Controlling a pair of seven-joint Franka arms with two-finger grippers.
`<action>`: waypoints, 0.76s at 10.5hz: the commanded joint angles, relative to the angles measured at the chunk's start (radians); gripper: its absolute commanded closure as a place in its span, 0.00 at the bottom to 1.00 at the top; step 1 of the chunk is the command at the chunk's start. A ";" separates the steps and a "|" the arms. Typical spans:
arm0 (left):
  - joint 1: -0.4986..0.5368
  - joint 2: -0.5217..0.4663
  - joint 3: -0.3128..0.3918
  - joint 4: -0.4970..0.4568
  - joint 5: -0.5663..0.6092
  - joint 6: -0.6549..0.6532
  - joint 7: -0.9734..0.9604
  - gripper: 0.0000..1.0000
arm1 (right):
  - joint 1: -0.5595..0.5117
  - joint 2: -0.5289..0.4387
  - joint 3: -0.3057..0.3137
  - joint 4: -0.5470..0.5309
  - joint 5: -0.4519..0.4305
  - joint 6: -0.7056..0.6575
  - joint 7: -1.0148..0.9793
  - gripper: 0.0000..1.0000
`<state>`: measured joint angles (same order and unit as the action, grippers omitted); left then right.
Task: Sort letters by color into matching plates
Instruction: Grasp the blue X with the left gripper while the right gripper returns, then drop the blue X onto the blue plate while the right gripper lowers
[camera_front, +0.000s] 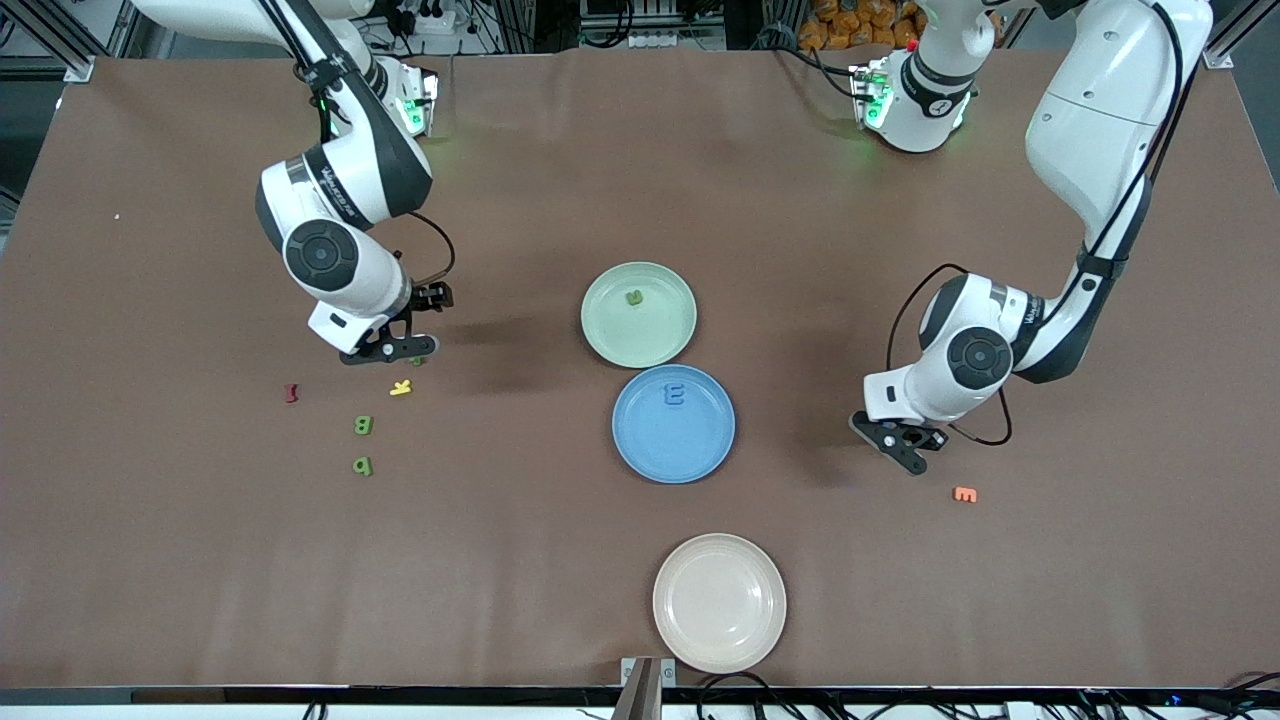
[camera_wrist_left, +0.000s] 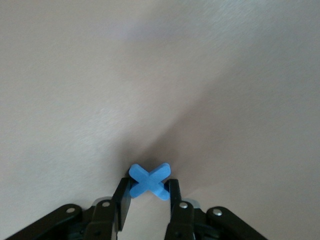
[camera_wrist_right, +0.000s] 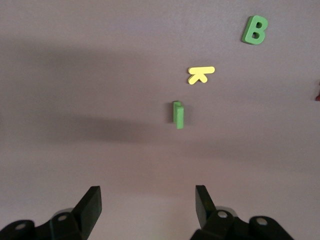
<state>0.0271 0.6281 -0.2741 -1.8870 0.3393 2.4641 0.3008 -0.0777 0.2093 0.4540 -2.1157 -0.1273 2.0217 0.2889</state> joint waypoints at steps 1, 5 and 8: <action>-0.001 -0.001 -0.042 0.011 0.012 0.019 -0.121 1.00 | -0.059 -0.050 0.020 -0.119 -0.069 0.119 -0.051 0.21; -0.007 0.008 -0.112 0.072 -0.017 0.019 -0.279 1.00 | -0.082 -0.033 -0.012 -0.188 -0.156 0.274 -0.056 0.21; -0.093 0.016 -0.135 0.133 -0.051 0.019 -0.469 1.00 | -0.076 0.008 -0.066 -0.193 -0.164 0.376 -0.056 0.25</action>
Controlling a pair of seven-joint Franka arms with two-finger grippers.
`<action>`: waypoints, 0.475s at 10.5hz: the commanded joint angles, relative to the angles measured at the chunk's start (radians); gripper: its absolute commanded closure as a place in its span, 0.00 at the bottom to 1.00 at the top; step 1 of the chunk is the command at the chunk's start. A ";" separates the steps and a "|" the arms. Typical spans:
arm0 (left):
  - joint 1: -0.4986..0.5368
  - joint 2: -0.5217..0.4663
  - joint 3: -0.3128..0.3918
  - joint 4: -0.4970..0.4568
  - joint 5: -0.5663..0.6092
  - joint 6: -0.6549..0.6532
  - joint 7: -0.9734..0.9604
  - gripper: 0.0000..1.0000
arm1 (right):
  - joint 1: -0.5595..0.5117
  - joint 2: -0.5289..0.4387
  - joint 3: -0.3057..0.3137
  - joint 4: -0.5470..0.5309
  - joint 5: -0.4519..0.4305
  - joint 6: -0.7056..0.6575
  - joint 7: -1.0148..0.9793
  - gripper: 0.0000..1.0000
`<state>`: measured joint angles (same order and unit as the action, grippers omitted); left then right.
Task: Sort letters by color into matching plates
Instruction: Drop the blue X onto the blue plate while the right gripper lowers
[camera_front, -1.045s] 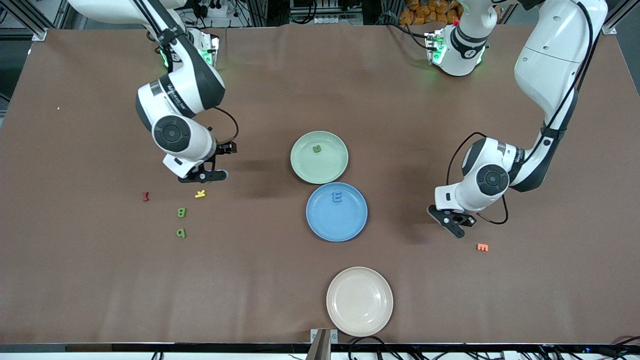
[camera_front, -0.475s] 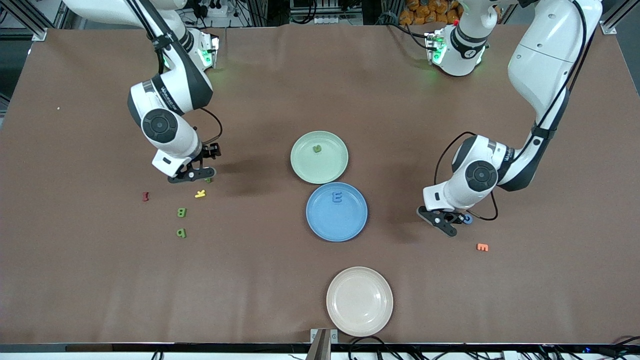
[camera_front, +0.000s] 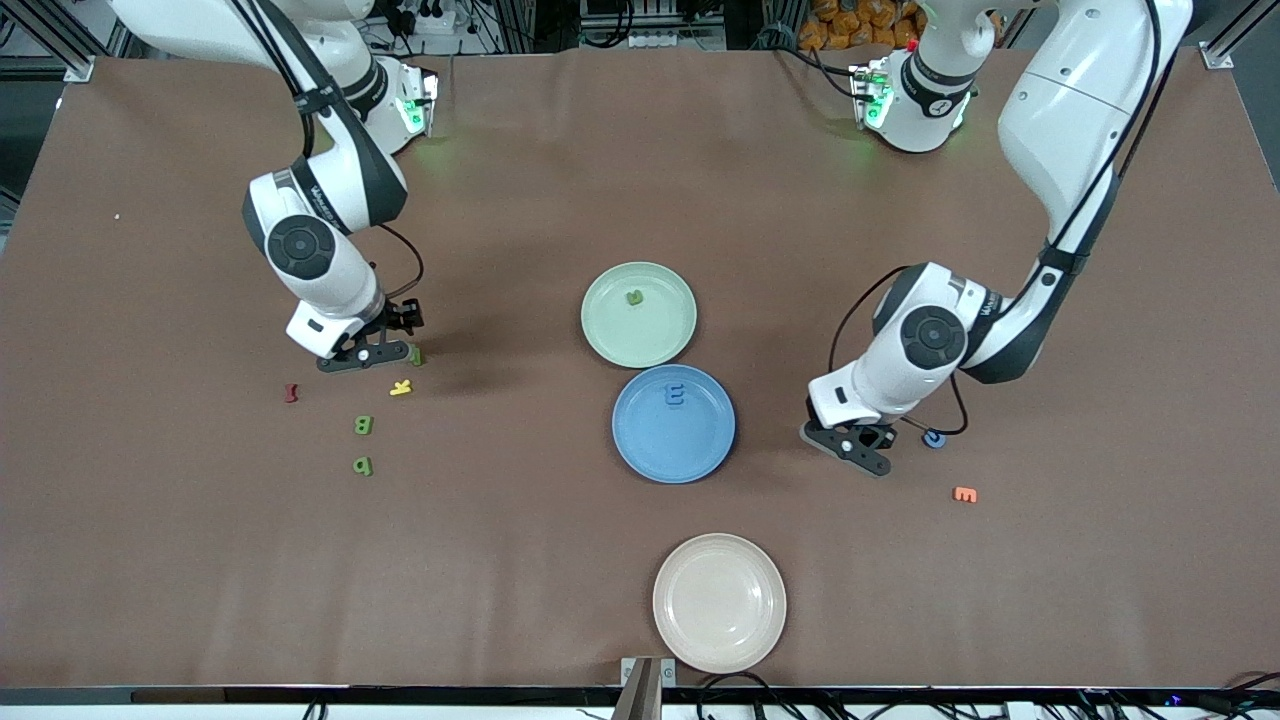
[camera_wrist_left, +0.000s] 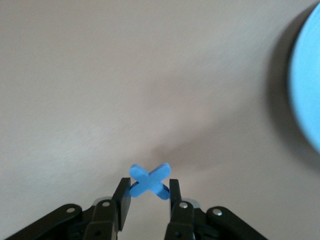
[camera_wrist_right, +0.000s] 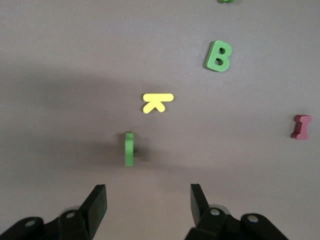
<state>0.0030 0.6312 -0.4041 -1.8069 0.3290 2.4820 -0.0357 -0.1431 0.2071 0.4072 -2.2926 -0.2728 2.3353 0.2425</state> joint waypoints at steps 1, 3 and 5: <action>-0.114 0.027 -0.004 0.090 -0.063 0.002 -0.207 1.00 | -0.007 0.015 -0.033 -0.013 -0.022 0.070 -0.009 0.25; -0.178 0.056 -0.002 0.138 -0.067 0.002 -0.321 1.00 | 0.008 0.032 -0.065 -0.008 -0.023 0.114 -0.009 0.28; -0.224 0.074 -0.002 0.159 -0.067 0.002 -0.407 1.00 | 0.011 0.061 -0.086 0.031 -0.025 0.130 -0.009 0.28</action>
<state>-0.1825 0.6635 -0.4130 -1.6993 0.2809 2.4827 -0.3670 -0.1394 0.2347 0.3461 -2.2985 -0.2781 2.4449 0.2356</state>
